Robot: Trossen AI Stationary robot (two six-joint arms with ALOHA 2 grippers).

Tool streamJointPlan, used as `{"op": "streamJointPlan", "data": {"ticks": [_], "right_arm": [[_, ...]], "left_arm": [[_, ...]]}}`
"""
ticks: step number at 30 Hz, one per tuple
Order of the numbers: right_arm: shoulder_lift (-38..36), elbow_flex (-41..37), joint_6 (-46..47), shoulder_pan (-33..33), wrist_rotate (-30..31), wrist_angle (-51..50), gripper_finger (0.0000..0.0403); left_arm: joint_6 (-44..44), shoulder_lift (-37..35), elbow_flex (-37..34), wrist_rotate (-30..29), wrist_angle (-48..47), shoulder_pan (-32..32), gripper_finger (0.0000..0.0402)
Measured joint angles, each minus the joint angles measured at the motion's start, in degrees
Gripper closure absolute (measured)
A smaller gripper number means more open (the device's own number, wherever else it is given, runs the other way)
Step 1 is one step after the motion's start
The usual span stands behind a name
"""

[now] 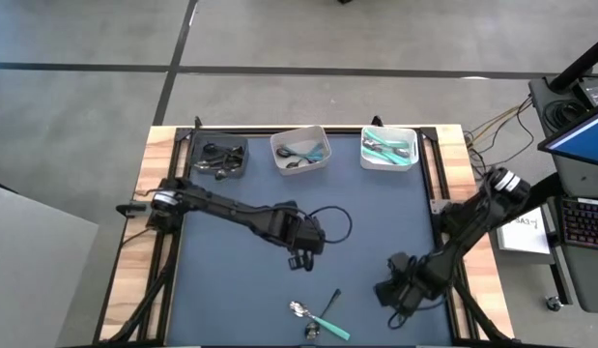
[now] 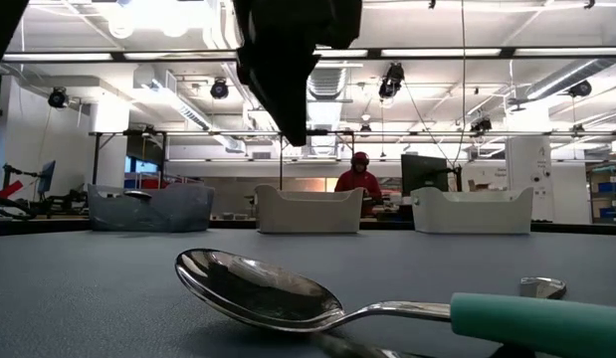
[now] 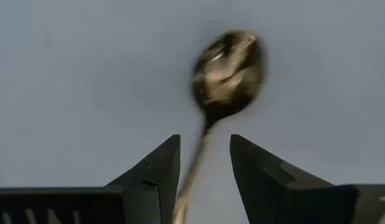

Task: Sort silverware by color (type)
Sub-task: Put the black spoon into the black bin

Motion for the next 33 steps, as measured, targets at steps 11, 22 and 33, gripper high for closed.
{"op": "streamJointPlan", "data": {"ticks": [11,22,33], "right_arm": [[11.38,8.55,-0.11,0.12,-2.26,-1.36,0.0271],[13.8,15.72,-2.55,0.2,-0.38,-6.47,0.0271],[13.59,13.68,-2.48,0.72,-3.81,-14.34,0.0271]], "left_arm": [[3.67,0.0,-0.02,0.0,0.07,-1.88,0.0379],[4.14,0.0,-0.02,-0.02,0.24,-2.35,0.0379],[4.13,0.0,-0.04,-0.02,0.81,-2.35,0.0379]]}}
